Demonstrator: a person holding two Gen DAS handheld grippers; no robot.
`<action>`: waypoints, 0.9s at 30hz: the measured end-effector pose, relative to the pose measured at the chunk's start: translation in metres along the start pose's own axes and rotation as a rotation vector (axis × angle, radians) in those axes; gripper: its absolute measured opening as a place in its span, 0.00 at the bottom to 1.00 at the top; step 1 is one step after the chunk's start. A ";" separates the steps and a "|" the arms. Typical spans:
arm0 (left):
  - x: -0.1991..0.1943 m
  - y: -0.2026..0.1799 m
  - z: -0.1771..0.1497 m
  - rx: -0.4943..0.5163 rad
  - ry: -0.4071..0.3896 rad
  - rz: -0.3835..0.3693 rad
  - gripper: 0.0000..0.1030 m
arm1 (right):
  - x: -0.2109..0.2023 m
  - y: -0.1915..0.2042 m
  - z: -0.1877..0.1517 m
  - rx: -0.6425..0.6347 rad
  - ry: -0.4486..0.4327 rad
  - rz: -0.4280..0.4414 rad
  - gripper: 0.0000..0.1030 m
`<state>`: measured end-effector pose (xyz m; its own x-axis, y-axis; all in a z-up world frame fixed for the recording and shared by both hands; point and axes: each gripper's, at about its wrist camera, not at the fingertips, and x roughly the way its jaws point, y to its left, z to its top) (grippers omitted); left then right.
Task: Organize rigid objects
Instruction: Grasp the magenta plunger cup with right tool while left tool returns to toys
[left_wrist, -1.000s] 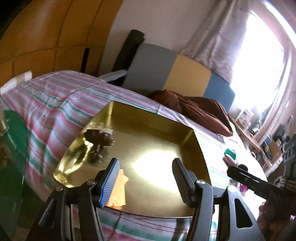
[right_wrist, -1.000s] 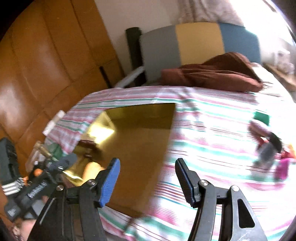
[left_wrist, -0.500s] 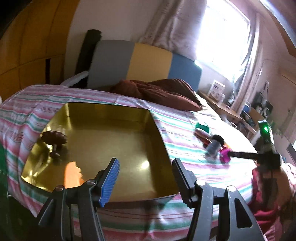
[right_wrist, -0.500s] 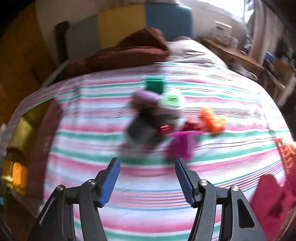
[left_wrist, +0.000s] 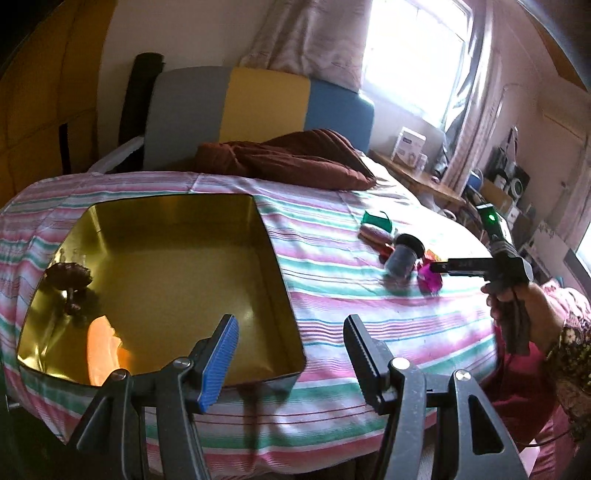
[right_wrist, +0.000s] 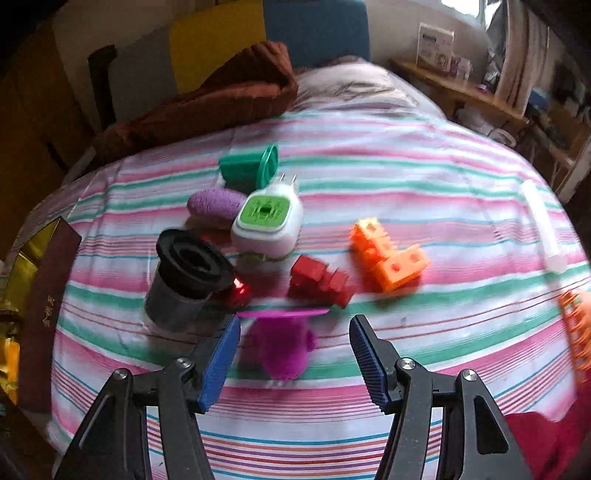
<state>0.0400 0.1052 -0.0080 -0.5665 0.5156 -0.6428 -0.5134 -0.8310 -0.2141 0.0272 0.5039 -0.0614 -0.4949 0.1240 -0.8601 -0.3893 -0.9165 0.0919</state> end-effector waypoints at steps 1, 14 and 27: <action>0.002 -0.003 0.000 0.011 0.008 -0.004 0.58 | 0.003 0.002 0.000 -0.008 0.009 0.004 0.60; 0.030 -0.047 0.013 0.099 0.087 -0.087 0.58 | 0.024 0.003 -0.001 0.007 0.088 0.046 0.40; 0.091 -0.104 0.042 0.132 0.236 -0.173 0.58 | 0.014 -0.010 -0.010 0.053 0.122 -0.036 0.40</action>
<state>0.0149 0.2477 -0.0131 -0.3061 0.5711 -0.7617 -0.6772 -0.6930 -0.2474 0.0319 0.5111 -0.0795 -0.3826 0.1060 -0.9178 -0.4475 -0.8903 0.0837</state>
